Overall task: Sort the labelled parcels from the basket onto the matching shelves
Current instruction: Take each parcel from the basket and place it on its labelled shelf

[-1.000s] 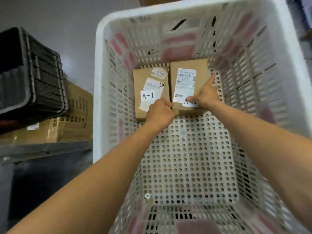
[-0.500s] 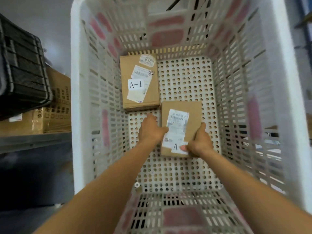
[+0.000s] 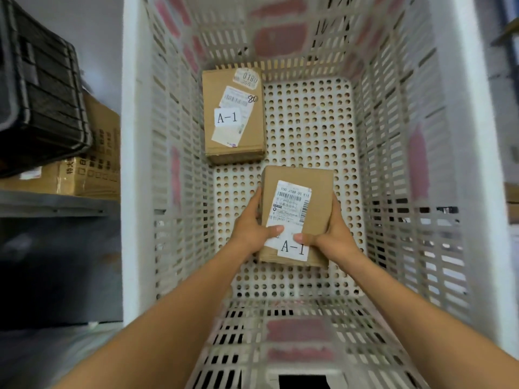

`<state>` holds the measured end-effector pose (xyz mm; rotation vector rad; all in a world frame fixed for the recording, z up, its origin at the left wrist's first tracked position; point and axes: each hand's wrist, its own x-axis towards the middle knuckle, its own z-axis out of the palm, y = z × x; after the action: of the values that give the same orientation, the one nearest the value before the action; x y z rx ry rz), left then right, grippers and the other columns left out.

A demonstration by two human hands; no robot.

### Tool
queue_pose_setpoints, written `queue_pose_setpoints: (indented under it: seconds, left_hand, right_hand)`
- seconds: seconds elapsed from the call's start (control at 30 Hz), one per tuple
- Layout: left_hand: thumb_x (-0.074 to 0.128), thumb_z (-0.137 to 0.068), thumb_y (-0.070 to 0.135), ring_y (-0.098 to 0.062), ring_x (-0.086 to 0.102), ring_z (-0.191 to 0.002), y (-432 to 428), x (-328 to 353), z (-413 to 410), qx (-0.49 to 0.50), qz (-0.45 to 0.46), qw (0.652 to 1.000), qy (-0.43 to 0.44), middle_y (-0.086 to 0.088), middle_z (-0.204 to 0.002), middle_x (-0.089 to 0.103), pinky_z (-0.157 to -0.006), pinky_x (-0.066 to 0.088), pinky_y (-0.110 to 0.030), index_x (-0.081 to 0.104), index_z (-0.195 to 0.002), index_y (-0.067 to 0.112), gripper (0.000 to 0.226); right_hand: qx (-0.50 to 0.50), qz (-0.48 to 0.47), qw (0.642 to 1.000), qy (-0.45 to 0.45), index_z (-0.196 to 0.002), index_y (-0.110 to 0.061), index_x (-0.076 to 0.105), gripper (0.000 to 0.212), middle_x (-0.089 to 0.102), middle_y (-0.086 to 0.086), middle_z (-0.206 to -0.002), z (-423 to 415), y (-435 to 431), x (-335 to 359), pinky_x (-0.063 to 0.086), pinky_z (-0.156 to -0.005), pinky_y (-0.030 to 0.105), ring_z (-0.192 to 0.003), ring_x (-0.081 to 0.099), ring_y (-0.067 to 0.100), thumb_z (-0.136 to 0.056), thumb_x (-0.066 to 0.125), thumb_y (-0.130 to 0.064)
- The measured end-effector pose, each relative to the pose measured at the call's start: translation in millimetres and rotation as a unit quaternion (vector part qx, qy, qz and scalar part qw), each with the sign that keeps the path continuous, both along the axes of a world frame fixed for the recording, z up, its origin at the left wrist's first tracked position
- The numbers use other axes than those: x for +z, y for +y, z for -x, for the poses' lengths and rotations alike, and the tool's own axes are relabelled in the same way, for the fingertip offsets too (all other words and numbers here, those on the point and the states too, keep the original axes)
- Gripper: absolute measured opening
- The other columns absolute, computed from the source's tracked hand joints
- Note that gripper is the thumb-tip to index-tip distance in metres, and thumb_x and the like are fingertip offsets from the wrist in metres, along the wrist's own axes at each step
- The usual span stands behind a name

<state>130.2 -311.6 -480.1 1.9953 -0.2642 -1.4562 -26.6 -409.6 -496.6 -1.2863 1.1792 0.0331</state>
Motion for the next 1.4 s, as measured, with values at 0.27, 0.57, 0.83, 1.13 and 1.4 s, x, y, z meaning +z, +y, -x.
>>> queue_pose_setpoints:
  seconds: [0.27, 0.57, 0.83, 1.13, 1.4]
  left_hand:
    - [0.08, -0.074, 0.009, -0.017, 0.051, -0.121, -7.9, 108.6, -19.3, 0.008, 0.085, 0.992, -0.088, 0.0, -0.129, 0.057, -0.101, 0.045, -0.036, 0.015, -0.151, 0.035, 0.103]
    - [0.075, -0.077, 0.001, -0.015, 0.052, -0.114, -41.9, 327.8, -71.1, 0.04, 0.222, 0.951, -0.209, 0.004, -0.124, 0.055, -0.096, 0.049, -0.038, 0.019, -0.15, 0.034, 0.097]
    - [0.077, -0.075, 0.002, -0.012, 0.053, -0.111, -49.4, 483.1, -84.2, 0.04, 0.321, 0.896, -0.303, 0.001, -0.13, 0.056, -0.097, 0.05, -0.043, 0.019, -0.15, 0.037, 0.101]
    - [0.08, -0.073, 0.009, -0.02, 0.049, -0.126, -29.9, 571.8, -77.6, 0.017, 0.381, 0.853, -0.356, 0.001, -0.14, 0.05, -0.103, 0.044, -0.045, 0.017, -0.151, 0.036, 0.104]
    - [0.081, -0.071, 0.005, -0.018, 0.048, -0.126, 27.5, 578.5, -44.0, -0.024, 0.412, 0.854, -0.317, -0.004, -0.135, 0.053, -0.099, 0.046, -0.035, 0.021, -0.151, 0.035, 0.104]
  right_hand:
    - [0.016, 0.086, 0.993, -0.077, -0.144, -0.037, 0.02, 0.108, 0.059, -0.023, -0.115, -25.1, -18.5, 102.2, 0.05, -0.094, 0.036, -0.105, 0.059, -0.001, -0.064, 0.087, -0.011]
    - [0.064, 0.224, 0.952, -0.196, -0.143, -0.039, 0.021, 0.101, 0.06, -0.018, -0.117, -89.3, -71.6, 315.3, 0.052, -0.094, 0.033, -0.105, 0.061, 0.0, -0.068, 0.084, -0.016]
    - [0.071, 0.349, 0.894, -0.273, -0.15, -0.031, 0.012, 0.111, 0.053, -0.016, -0.129, -107.1, -85.9, 471.5, 0.045, -0.103, 0.042, -0.119, 0.054, 0.009, -0.068, 0.086, -0.02]
    - [0.054, 0.428, 0.853, -0.294, -0.152, -0.034, 0.004, 0.119, 0.051, -0.018, -0.126, -87.3, -62.4, 570.2, 0.04, -0.108, 0.041, -0.122, 0.051, 0.01, -0.066, 0.087, -0.027]
    - [0.002, 0.429, 0.862, -0.27, -0.151, -0.038, 0.0, 0.127, 0.055, -0.009, -0.131, -40.0, 12.2, 578.7, 0.044, -0.097, 0.029, -0.118, 0.054, 0.01, -0.063, 0.09, -0.023]
